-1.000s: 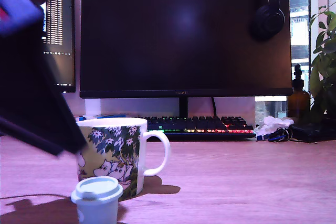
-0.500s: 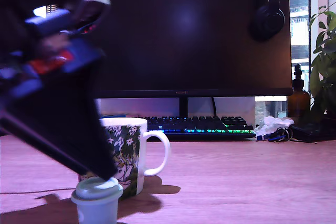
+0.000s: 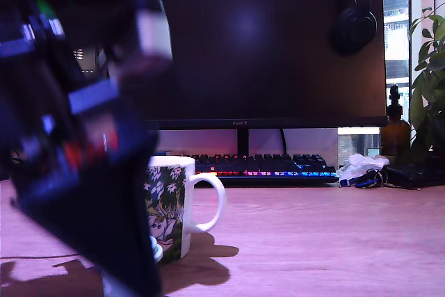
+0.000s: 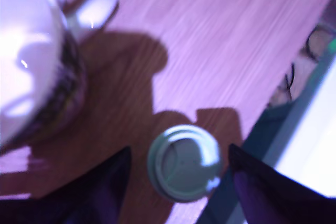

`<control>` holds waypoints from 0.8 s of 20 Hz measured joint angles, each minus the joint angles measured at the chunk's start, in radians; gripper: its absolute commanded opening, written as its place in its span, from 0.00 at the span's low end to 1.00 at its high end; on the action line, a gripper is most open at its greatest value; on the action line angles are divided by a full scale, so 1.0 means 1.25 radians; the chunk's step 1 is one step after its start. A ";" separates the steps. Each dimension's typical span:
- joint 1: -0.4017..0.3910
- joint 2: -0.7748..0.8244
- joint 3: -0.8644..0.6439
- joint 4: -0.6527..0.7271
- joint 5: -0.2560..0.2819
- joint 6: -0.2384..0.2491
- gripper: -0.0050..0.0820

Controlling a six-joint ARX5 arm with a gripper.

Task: Pick up the coffee capsules on the table and drop them inside the coffee cup

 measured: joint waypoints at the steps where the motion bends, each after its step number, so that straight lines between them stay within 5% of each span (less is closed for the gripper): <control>1: 0.000 0.005 0.000 0.000 0.000 0.000 0.67; 16: 0.000 0.004 0.000 0.005 0.004 0.000 0.41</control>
